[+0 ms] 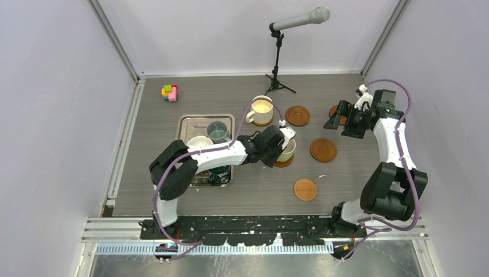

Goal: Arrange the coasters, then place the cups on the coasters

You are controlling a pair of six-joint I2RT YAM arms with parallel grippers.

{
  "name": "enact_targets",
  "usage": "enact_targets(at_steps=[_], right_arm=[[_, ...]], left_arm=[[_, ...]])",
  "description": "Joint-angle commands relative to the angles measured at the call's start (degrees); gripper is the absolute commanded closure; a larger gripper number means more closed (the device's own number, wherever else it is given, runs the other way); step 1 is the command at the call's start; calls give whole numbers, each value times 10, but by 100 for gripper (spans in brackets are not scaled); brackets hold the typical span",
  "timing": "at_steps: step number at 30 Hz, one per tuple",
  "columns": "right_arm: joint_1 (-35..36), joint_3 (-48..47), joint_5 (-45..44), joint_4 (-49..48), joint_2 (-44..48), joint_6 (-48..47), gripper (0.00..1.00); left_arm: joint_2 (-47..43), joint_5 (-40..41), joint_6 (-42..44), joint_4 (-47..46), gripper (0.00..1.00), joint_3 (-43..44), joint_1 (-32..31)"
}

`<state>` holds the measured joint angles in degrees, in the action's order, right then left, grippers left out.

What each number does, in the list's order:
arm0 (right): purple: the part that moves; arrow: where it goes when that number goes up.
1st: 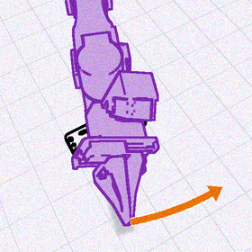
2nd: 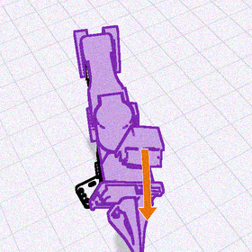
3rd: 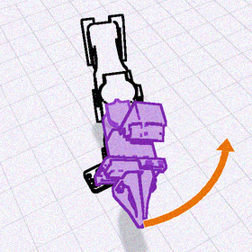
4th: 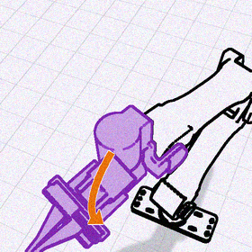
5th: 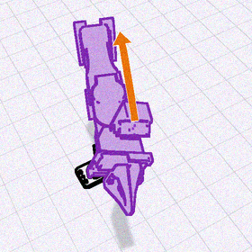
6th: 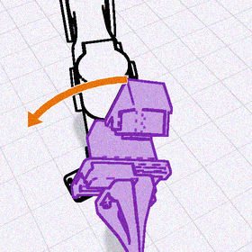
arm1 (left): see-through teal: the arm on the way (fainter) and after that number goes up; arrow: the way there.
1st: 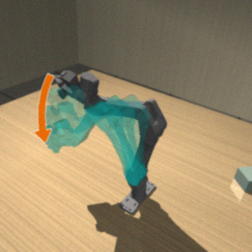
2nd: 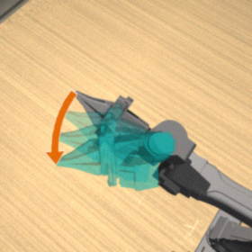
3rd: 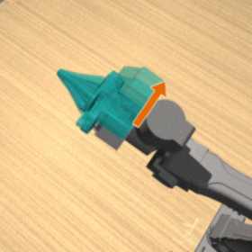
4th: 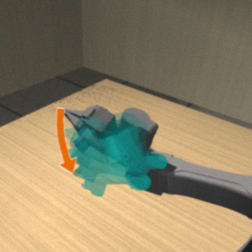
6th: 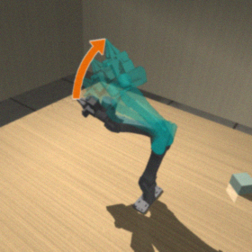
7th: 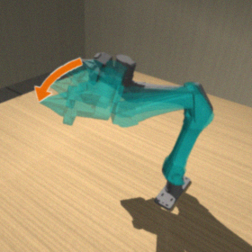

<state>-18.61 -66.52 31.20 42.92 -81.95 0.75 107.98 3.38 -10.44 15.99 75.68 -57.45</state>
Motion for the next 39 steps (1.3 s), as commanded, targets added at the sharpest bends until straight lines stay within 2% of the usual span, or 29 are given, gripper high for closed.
enact_targets(at_steps=[1, 5, 13, 16, 19, 22, 25, 26, 31, 36, 39], right_arm=[[-2, -2, 11, -7, 20, -5, 7], [-3, -1, 13, -7, 19, -4, 7], [-2, -3, 12, -7, 19, -4, 7], [-2, -2, 12, -7, 19, -5, 7], [-2, -3, 17, -7, 17, -4, 7], [-3, -3, 23, -6, 21, -4, 7], [-3, -5, 22, -4, 28, -23, 7], [-2, -8, 21, -3, 28, -26, 7], [-1, -47, 36, 16, 17, -33, 7], [22, -94, 39, 19, 6, -24, 7], [69, -129, 23, 20, -1, -21, 7]], left_arm=[[-7, 5, -6, -63, 99, 24, 7], [-7, 4, -6, -65, 95, 21, 8], [-10, -1, -10, -46, 70, 24, 9], [-24, 4, -8, -34, 54, 24, 9], [-40, 0, -6, -18, 43, 25, 8], [-60, -4, -3, 11, 27, 25, 9], [-95, -4, 14, 45, 4, 26, 10], [-107, -5, 22, 62, 1, 31, 14], [-159, -62, 50, 173, 0, 85, 77], [-211, -109, 78, 245, 0, 103, 180], [-248, -129, 73, 258, 0, 88, 262]])
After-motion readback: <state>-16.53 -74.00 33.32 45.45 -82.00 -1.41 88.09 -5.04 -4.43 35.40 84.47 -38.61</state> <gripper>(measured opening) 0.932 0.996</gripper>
